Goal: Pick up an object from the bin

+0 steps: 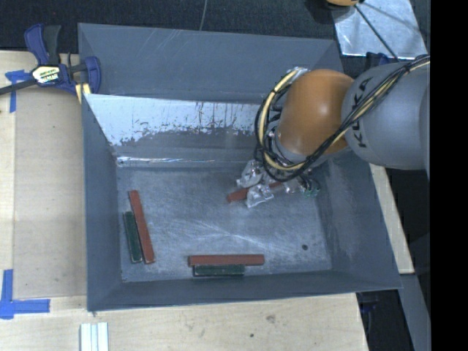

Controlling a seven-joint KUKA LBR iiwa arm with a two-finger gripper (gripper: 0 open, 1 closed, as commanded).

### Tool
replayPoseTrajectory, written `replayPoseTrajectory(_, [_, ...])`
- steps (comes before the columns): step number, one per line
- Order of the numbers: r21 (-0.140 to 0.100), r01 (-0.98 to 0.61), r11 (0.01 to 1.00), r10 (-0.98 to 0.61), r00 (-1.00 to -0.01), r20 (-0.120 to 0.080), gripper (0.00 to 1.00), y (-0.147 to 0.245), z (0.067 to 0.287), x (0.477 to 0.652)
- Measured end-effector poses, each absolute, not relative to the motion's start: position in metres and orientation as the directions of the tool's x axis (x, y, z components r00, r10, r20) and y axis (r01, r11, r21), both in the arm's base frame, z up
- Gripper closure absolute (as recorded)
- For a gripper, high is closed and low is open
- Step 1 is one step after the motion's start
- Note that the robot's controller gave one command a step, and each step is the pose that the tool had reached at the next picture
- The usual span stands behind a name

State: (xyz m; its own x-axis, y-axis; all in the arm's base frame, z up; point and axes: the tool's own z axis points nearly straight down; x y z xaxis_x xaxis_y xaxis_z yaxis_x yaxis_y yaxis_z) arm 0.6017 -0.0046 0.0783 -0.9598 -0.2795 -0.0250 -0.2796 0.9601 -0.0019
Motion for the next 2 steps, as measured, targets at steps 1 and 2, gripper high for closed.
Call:
replayPoseTrajectory(1, [-0.002,-0.279,0.960,-0.279,-0.960,-0.025,1.00,-0.005,0.078,0.602])
replayPoseTrajectory(2, [-0.001,-0.337,0.942,-0.337,-0.942,-0.004,1.00,-0.019,0.212,0.621])
